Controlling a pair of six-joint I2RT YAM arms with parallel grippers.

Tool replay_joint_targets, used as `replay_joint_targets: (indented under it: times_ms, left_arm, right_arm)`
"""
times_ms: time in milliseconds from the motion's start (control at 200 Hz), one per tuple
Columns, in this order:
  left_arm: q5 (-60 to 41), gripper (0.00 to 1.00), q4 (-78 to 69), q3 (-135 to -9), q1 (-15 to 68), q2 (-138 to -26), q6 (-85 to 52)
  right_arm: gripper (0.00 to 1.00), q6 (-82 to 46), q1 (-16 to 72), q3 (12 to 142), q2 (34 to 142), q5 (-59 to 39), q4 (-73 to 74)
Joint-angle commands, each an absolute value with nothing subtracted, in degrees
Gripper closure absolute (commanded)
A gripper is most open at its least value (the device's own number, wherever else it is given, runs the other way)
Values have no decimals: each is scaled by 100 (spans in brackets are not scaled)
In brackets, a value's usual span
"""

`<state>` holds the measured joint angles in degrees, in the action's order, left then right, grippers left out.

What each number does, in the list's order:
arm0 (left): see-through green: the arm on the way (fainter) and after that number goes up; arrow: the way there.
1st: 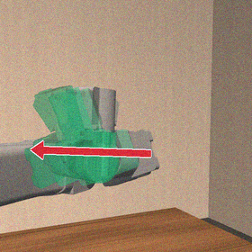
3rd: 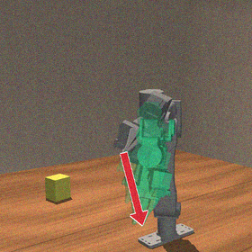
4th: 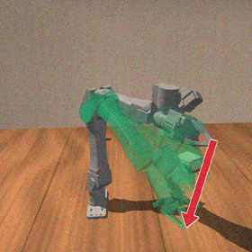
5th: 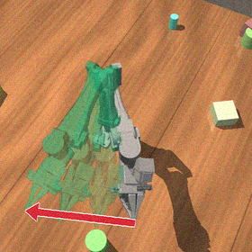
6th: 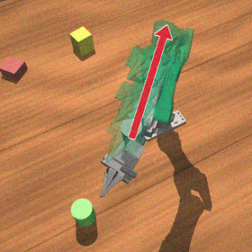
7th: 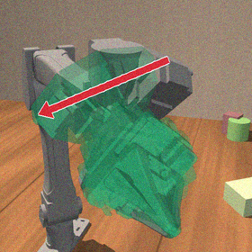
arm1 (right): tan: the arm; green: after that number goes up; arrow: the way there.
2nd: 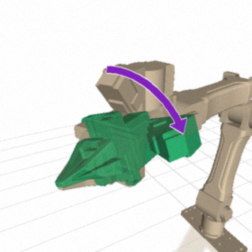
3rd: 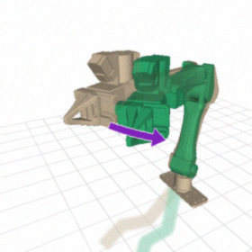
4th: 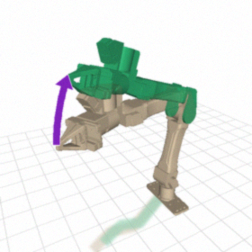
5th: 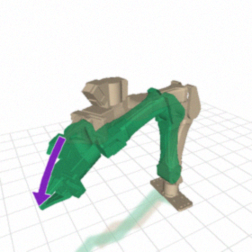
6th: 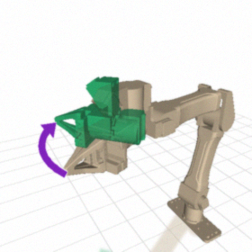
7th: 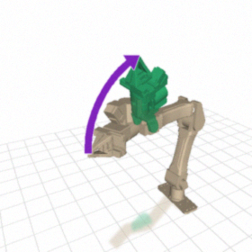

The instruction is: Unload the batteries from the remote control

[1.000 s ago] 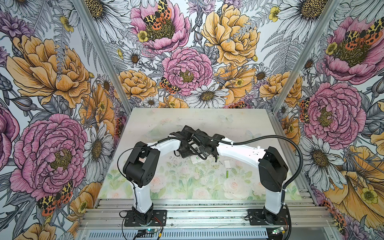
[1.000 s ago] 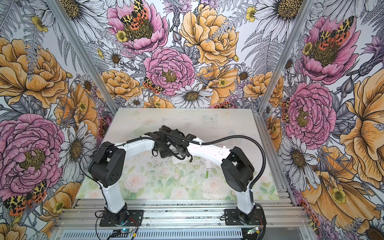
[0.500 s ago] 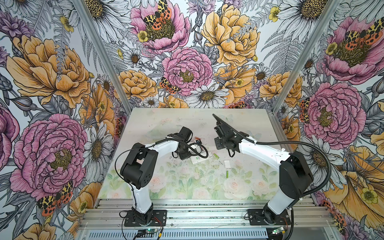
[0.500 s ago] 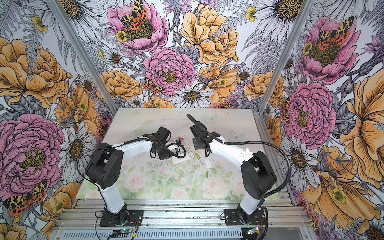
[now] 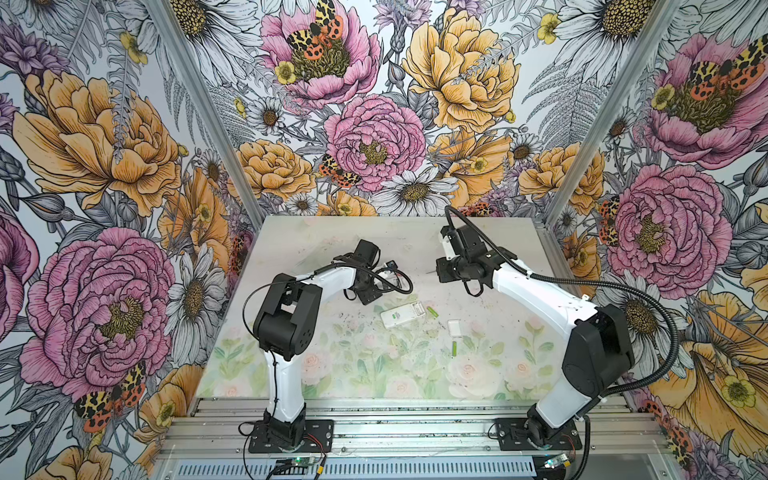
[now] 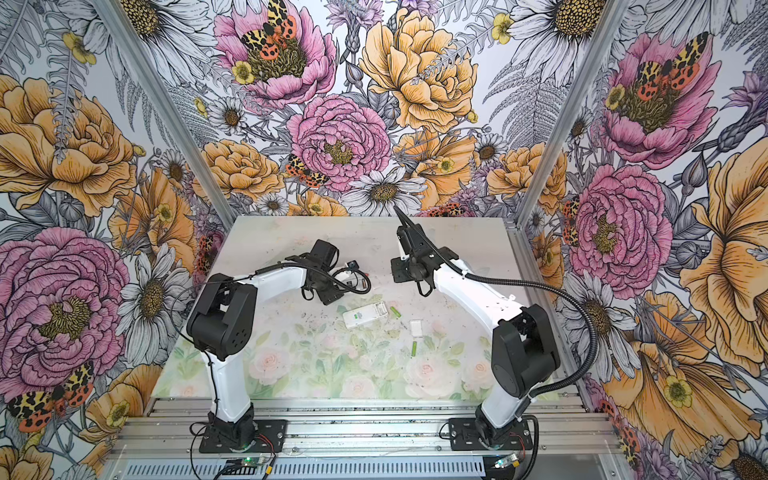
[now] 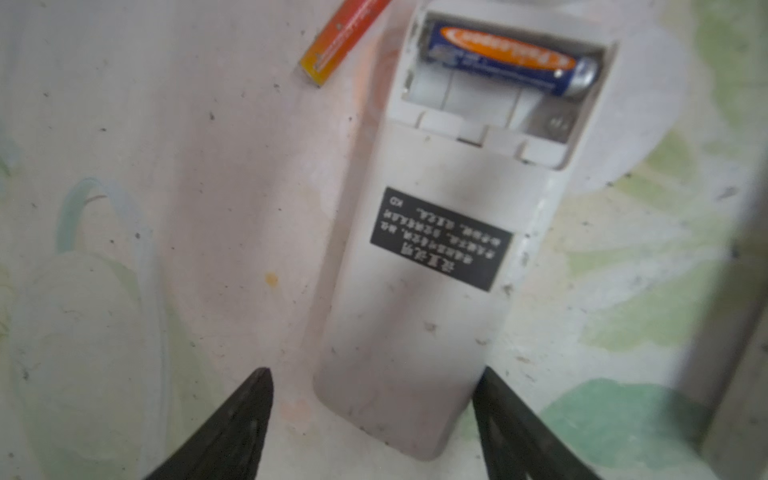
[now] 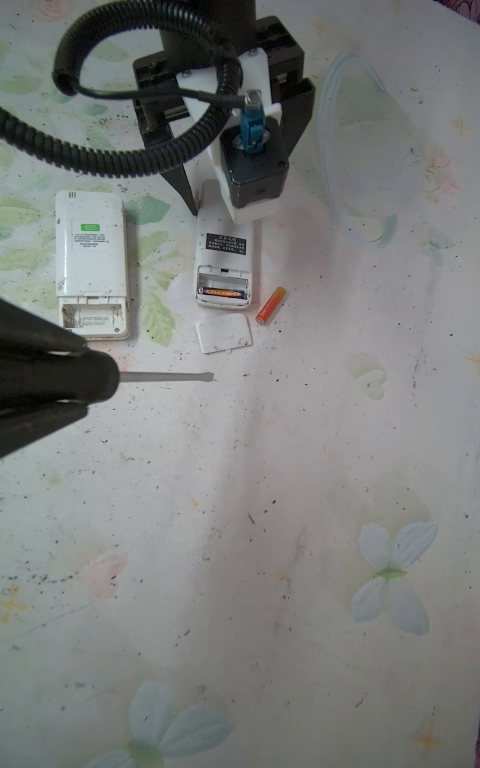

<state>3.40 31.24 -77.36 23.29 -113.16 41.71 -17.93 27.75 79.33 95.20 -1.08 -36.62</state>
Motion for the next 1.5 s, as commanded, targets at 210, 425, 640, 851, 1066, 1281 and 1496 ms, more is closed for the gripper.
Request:
replay_joint_targets:
  times_ms: [210, 425, 640, 851, 1066, 1281, 1496]
  left_arm:
    - [749, 6, 2555, -8814, 2060, -12048, 3612]
    - [740, 7, 2711, -9179, 2285, -11962, 2289]
    - [131, 1, 3660, -8665, 2133, -10888, 750]
    - [-946, 1, 5174, -9577, 2109, -11136, 179]
    - [-1038, 5, 6038, -10656, 2160, -12041, -211]
    - [-880, 8, 6382, -11371, 2259, -12839, -176]
    - [-549, 12, 6658, -11698, 2345, -13251, -66]
  right_arm:
    - [100, -1654, 2646, 8027, 9312, -499, -3657]
    - [100, -1659, 2472, 8051, 9232, -736, -3686]
    - [100, -1678, 2417, 8012, 9101, -807, -3691]
    - [100, -1843, 2418, 8016, 9156, -906, -3655]
    - [100, -1933, 2618, 7614, 8899, -1446, -3174]
    - [100, -2070, 2929, 7363, 8750, -1342, -3129]
    - [100, -2231, 3121, 7356, 8736, -1171, -3108]
